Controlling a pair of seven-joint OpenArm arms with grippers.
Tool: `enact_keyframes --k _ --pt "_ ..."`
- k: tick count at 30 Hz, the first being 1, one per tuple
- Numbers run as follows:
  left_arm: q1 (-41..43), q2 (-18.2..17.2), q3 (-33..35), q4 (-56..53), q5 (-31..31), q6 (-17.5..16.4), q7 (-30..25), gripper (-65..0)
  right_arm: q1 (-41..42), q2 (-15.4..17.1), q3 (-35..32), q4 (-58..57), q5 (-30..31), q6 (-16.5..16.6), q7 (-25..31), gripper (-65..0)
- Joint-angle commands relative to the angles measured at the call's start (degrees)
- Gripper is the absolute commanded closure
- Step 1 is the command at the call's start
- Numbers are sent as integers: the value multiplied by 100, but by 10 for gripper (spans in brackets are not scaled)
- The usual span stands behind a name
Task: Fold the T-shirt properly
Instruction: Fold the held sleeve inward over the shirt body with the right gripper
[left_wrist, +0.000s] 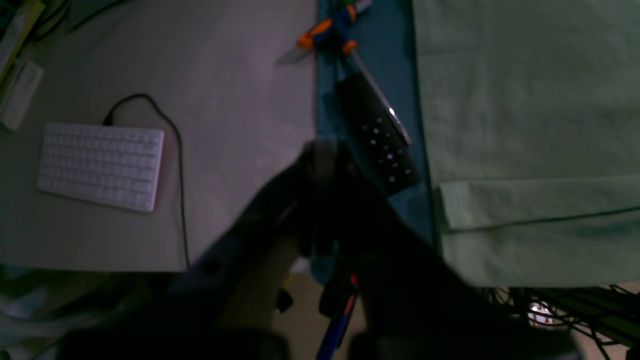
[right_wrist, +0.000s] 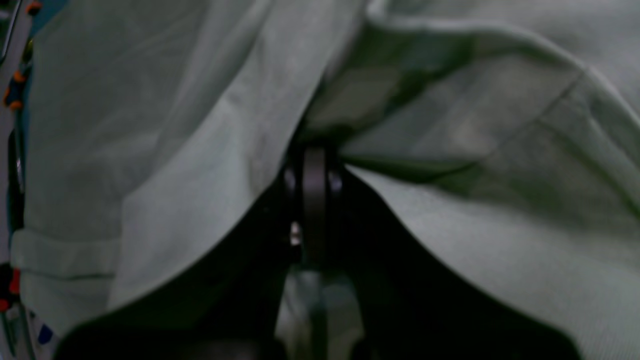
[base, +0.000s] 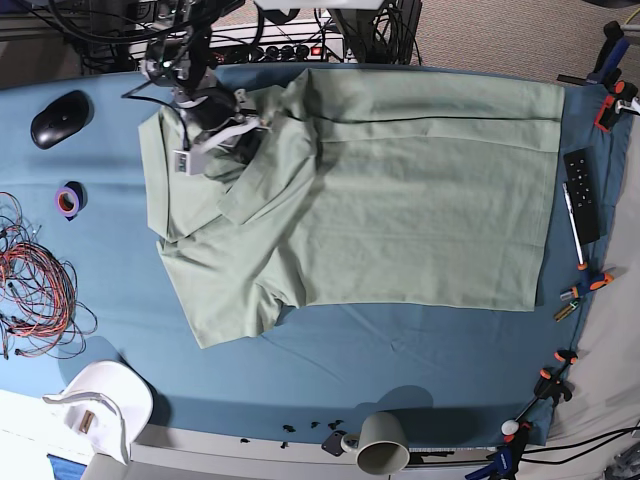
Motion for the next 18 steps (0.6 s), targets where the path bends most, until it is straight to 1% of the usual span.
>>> enact_keyframes --k 1,5,10,13,16,18 --pt "22 -109 -57 66 -37 22 -125 0 -46 -31 -59 0 -111 2 -299 0" --pt "22 -109 -57 66 -37 22 -125 0 -48 -28 -76 0 -186 2 -330 0" --pt "22 -109 -57 66 -37 22 -122 0 -52 -26 -76 0 -660 2 -413 0" --pt "22 -109 -57 66 -39 22 -122 0 -83 42 -46 0 -920 0 -433 0" --pt "22 -109 -57 66 -37 22 -118 0 -144 177 160 0 -1014 -2 -433 0" --pt "22 -109 -57 66 -37 22 -120 0 -201 267 435 0 -1012 -2 -431 0"
